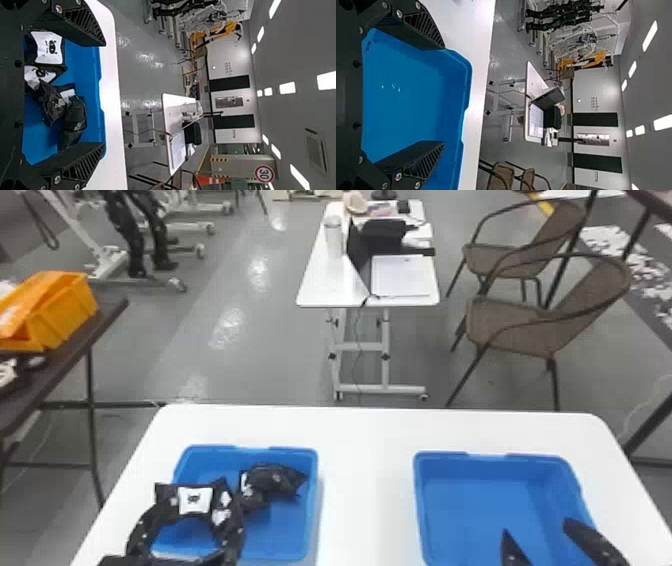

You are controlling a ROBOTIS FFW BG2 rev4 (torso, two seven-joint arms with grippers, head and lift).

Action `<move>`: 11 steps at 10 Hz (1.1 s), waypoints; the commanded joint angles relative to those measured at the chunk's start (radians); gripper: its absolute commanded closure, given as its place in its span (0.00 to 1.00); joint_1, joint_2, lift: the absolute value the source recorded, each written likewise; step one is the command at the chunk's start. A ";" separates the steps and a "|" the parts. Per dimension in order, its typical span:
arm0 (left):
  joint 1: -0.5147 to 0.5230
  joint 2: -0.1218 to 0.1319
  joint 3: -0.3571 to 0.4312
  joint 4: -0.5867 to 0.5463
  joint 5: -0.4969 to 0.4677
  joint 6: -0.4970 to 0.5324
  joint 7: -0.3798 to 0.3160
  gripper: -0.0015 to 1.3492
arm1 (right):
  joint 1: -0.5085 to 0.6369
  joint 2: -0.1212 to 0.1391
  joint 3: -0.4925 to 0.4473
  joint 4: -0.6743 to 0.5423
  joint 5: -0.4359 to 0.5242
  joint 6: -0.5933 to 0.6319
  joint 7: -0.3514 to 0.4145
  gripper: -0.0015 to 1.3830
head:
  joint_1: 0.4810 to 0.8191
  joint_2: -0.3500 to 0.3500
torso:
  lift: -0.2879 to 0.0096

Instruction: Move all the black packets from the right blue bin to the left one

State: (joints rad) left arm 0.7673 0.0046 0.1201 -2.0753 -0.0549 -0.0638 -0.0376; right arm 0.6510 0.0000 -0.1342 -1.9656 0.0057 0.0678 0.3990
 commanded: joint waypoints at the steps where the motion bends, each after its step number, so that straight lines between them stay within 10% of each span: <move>1: -0.002 -0.007 0.001 0.001 0.001 0.001 -0.001 0.10 | -0.002 0.001 0.001 0.001 0.002 0.001 0.000 0.13 | 0.63 0.65 | 0.97; 11: -0.017 -0.007 0.004 0.003 0.001 -0.002 -0.021 0.11 | -0.014 0.001 0.002 0.007 0.007 0.000 0.000 0.13 | 0.63 0.64 | 0.97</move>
State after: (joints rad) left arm 0.7504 0.0046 0.1231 -2.0724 -0.0533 -0.0662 -0.0573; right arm 0.6366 0.0000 -0.1319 -1.9589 0.0123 0.0675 0.3988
